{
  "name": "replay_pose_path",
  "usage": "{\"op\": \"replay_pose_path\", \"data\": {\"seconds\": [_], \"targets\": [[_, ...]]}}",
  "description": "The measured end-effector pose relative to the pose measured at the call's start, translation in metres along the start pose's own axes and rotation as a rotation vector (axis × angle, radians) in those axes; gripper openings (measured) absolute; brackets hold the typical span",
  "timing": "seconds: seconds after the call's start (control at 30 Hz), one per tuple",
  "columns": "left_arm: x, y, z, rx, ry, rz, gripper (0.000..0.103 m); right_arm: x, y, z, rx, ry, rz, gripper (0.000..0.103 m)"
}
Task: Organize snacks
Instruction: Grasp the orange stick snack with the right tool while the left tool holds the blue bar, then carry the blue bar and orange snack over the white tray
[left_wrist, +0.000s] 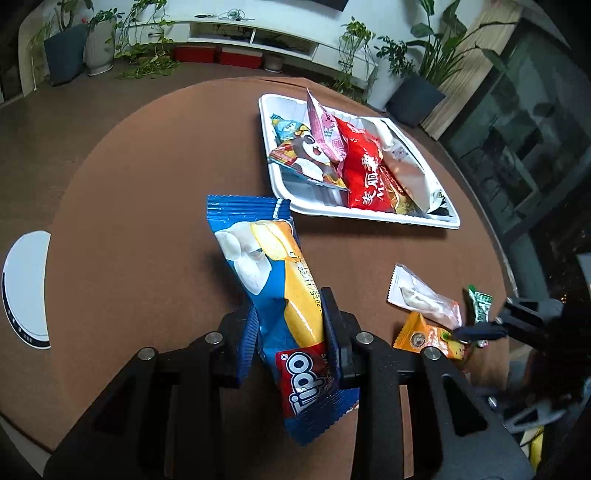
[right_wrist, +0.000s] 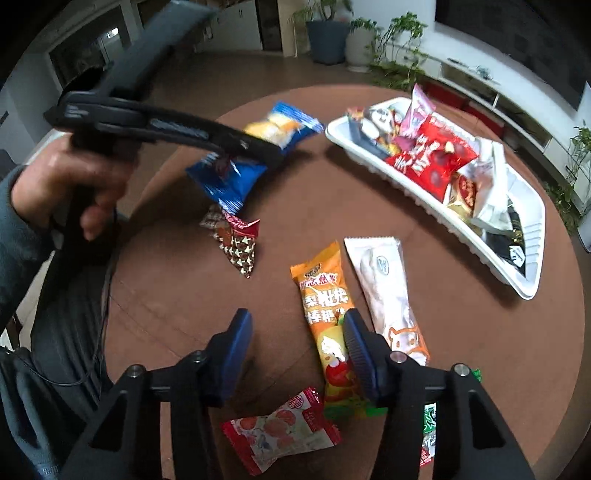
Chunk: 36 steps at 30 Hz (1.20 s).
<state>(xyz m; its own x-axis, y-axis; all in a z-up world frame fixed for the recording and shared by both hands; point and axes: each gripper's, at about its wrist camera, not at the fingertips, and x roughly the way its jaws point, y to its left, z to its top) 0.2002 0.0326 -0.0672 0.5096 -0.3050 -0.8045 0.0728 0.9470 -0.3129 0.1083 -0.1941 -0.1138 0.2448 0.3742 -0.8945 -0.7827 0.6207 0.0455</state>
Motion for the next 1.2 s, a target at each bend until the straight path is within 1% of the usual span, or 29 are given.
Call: {"op": "replay_pose_path", "data": {"seconds": [0.13,0.2,0.27,0.4,0.5,0.57,0.6,0.63,0.67,0.7,0.8,0.9,1.03,1.2], "targets": [[-0.005,0.006,-0.007,-0.016,-0.009,-0.009,0.029,0.007,-0.005,0.005,0.003,0.039,-0.016,0.055],[-0.006,0.011,-0.009,-0.024,-0.010,-0.015,0.030,0.016,-0.008,0.005,0.001,0.084,-0.024,0.055],[-0.007,0.013,-0.011,-0.028,-0.010,-0.024,0.029,0.026,-0.010,0.004,-0.006,0.125,-0.054,0.055],[-0.013,0.010,-0.016,-0.025,-0.022,-0.043,0.029,0.029,-0.014,0.005,0.006,0.130,-0.047,0.054],[-0.017,0.008,-0.019,-0.023,-0.027,-0.051,0.029,0.029,-0.015,0.006,0.014,0.133,-0.044,0.048],[-0.019,0.005,-0.023,-0.024,-0.027,-0.058,0.029,0.028,-0.021,0.009,0.043,0.136,-0.036,0.039],[-0.020,0.004,-0.025,-0.024,-0.028,-0.063,0.029,0.028,-0.024,0.010,0.059,0.135,-0.029,0.029],[-0.021,0.002,-0.027,-0.021,-0.029,-0.067,0.029,0.027,-0.028,0.010,0.073,0.135,-0.028,0.025],[-0.023,0.000,-0.028,-0.018,-0.030,-0.070,0.029,0.027,-0.029,0.010,0.086,0.133,-0.030,0.024],[-0.024,-0.002,-0.030,-0.014,-0.031,-0.073,0.029,0.026,-0.031,0.010,0.093,0.132,-0.036,0.019],[-0.027,-0.007,-0.034,-0.006,-0.033,-0.077,0.029,0.026,-0.032,0.010,0.113,0.126,-0.041,0.016],[-0.030,-0.011,-0.037,-0.004,-0.035,-0.086,0.029,0.023,-0.027,0.010,0.136,0.095,-0.029,0.015],[-0.037,-0.015,-0.038,-0.001,-0.045,-0.098,0.029,0.002,-0.026,0.009,0.220,-0.004,0.016,0.015],[-0.047,-0.026,-0.036,0.013,-0.063,-0.124,0.029,-0.035,-0.033,0.004,0.349,-0.163,0.124,0.015]]}}
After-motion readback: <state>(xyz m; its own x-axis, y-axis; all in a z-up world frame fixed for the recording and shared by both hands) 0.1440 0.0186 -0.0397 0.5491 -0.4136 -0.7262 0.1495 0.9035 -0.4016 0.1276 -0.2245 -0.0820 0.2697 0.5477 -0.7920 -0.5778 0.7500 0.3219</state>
